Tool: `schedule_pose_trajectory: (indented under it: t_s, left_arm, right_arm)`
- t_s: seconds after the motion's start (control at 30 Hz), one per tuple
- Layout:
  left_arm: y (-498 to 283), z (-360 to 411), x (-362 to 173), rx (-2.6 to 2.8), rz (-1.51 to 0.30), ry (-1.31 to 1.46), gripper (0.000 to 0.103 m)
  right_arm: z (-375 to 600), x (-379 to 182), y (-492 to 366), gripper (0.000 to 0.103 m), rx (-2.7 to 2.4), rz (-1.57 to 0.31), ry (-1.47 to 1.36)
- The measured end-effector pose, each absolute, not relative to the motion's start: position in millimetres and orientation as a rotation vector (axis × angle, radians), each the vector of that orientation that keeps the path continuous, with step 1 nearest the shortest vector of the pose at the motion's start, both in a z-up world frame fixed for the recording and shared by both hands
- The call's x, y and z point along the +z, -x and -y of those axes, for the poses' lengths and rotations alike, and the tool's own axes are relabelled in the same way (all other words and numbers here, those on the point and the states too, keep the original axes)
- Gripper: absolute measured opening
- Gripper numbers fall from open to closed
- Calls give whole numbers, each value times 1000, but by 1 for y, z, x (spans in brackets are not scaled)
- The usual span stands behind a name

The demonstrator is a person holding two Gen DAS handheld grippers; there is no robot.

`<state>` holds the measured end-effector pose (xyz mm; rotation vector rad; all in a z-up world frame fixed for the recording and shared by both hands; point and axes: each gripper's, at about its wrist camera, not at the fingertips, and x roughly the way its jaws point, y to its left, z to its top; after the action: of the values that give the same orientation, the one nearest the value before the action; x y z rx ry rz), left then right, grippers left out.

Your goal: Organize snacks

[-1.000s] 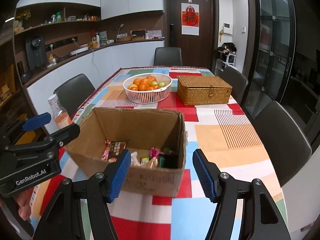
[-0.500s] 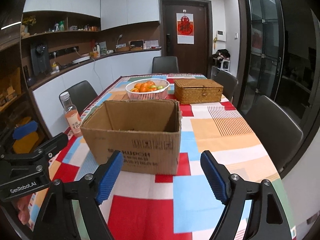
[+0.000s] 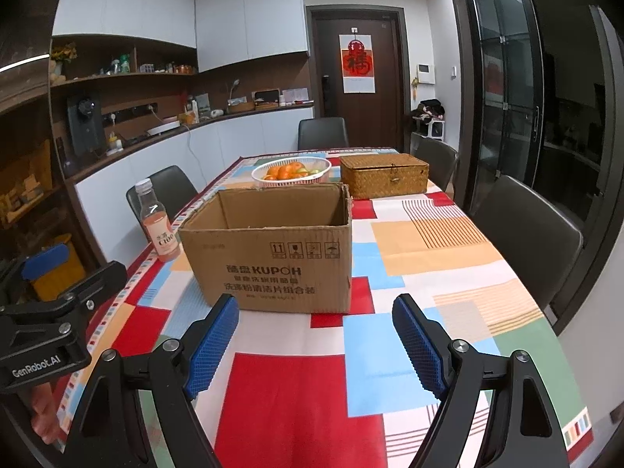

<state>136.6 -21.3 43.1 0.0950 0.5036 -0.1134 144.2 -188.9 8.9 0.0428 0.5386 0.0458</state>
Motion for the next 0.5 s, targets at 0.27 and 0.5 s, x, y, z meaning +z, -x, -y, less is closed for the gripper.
schedule_pose_trajectory:
  t_s: [0.27,0.5]
  left_arm:
    - [-126,22,43,-98,-501,-100,103]
    - [-121,20,41,-96,-513,-88,103]
  right_arm:
    - [191,7,-133,85,54,-520,-48]
    - [191,7,-130,85,58,-515,-43]
